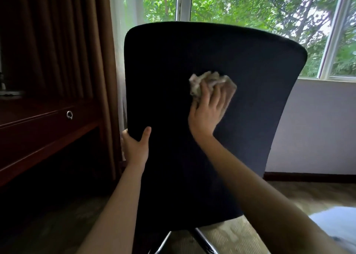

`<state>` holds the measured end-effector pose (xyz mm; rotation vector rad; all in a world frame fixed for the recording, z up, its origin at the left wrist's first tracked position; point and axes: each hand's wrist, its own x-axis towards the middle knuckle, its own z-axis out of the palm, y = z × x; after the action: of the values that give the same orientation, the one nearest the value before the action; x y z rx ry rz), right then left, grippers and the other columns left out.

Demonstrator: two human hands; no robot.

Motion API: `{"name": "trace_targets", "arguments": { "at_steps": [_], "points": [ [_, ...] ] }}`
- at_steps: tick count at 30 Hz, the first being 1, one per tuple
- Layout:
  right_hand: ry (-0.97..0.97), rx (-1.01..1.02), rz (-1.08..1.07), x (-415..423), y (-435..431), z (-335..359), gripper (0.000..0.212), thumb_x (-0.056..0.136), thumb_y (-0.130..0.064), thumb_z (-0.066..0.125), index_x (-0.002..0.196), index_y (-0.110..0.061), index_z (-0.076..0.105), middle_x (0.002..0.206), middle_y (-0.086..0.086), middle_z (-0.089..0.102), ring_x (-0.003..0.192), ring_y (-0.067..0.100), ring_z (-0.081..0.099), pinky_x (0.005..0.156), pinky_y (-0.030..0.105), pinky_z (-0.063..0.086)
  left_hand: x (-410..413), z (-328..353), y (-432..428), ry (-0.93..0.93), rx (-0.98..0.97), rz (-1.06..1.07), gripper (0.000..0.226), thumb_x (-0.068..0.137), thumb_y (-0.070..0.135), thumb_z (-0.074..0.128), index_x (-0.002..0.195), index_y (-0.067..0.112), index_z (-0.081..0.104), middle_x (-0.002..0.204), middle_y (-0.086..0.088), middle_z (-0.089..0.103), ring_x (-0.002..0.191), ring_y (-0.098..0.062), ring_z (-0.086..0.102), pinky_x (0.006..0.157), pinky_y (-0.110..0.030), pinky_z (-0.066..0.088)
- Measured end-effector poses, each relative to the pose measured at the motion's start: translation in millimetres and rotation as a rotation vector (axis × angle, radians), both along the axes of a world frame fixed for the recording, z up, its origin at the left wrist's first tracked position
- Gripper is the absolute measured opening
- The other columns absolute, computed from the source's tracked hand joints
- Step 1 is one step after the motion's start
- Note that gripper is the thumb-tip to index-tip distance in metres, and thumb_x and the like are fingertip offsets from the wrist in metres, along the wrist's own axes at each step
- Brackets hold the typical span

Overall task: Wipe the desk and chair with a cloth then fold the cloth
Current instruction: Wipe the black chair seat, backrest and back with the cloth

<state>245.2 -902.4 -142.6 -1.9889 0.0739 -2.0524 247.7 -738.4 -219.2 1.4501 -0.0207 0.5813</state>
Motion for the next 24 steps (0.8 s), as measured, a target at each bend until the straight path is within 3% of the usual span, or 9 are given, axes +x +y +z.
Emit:
{"name": "trace_targets", "arguments": {
  "at_steps": [5,8,10,12,16,18,21,22,24],
  "points": [
    [0.151,-0.654,0.114,-3,58,-4,0.051,0.075,-0.018,0.075,0.124,-0.017,0.062,0.132,0.017,0.055,0.127,0.042,0.044,0.108,0.051,0.029,-18,10,-13,0.097,0.082,0.047,0.055,0.090,0.045,0.056,0.131,0.012,0.041,0.130,-0.005,0.050,0.122,-0.025,0.048,0.094,-0.033,0.040],
    [0.049,-0.687,0.106,-2,44,18,0.038,0.081,-0.021,0.068,0.119,-0.017,0.065,0.126,0.016,0.060,0.121,0.038,0.052,0.103,0.045,0.036,-22,12,0,0.105,-0.158,-0.168,0.046,0.101,0.042,0.033,0.138,0.015,0.040,0.137,-0.002,0.046,0.128,-0.021,0.043,0.104,-0.030,0.034],
    [-0.007,-0.717,0.112,-1,35,28,0.036,0.084,-0.023,0.062,0.120,-0.019,0.062,0.125,0.015,0.060,0.121,0.037,0.050,0.101,0.044,0.036,-21,16,11,0.094,-0.247,-0.233,0.049,0.100,0.048,0.025,0.129,0.018,0.051,0.132,-0.006,0.054,0.123,-0.023,0.051,0.108,-0.038,0.036],
    [-0.004,-0.736,0.109,-1,35,30,0.036,0.085,-0.024,0.060,0.121,-0.019,0.062,0.127,0.015,0.060,0.123,0.038,0.048,0.103,0.046,0.035,-23,26,18,0.089,-0.280,-0.254,0.052,0.099,0.054,0.020,0.112,0.023,0.059,0.121,-0.007,0.062,0.105,-0.023,0.061,0.097,-0.038,0.047],
    [0.078,-0.895,0.140,-3,37,2,0.037,0.083,-0.023,0.063,0.119,-0.014,0.065,0.128,0.015,0.059,0.128,0.034,0.037,0.109,0.045,0.026,-21,53,19,0.035,-0.298,-0.343,0.062,0.098,0.056,0.015,0.111,0.017,0.062,0.093,-0.002,0.067,0.083,-0.017,0.065,0.075,-0.029,0.052],
    [0.186,-1.000,0.154,1,34,-34,0.041,0.079,-0.024,0.069,0.119,-0.015,0.064,0.131,0.013,0.057,0.130,0.032,0.036,0.111,0.045,0.025,-24,63,20,-0.001,-0.279,-0.339,0.062,0.096,0.059,0.020,0.116,0.015,0.060,0.098,-0.003,0.068,0.090,-0.016,0.065,0.085,-0.032,0.051],
    [0.352,-1.108,0.225,7,31,-100,0.045,0.079,-0.020,0.072,0.121,-0.016,0.058,0.128,0.011,0.059,0.126,0.033,0.046,0.107,0.048,0.037,-23,59,21,0.001,-0.209,-0.370,0.064,0.093,0.060,0.035,0.135,0.013,0.048,0.136,-0.020,0.050,0.126,-0.039,0.046,0.111,-0.051,0.030],
    [0.389,-1.169,0.243,8,32,-122,0.041,0.082,-0.019,0.068,0.122,-0.016,0.056,0.127,0.010,0.060,0.124,0.032,0.049,0.105,0.047,0.040,-24,56,23,-0.014,-0.178,-0.384,0.060,0.095,0.055,0.037,0.137,0.013,0.046,0.139,-0.023,0.044,0.128,-0.042,0.039,0.111,-0.052,0.027],
    [0.459,-1.349,0.229,9,33,-164,0.034,0.087,-0.022,0.056,0.121,-0.019,0.060,0.126,0.005,0.061,0.123,0.027,0.048,0.106,0.044,0.037,-22,45,29,-0.024,-0.116,-0.390,0.049,0.098,0.044,0.039,0.135,0.013,0.047,0.124,-0.015,0.059,0.115,-0.030,0.056,0.097,-0.037,0.045]
  ]
}}
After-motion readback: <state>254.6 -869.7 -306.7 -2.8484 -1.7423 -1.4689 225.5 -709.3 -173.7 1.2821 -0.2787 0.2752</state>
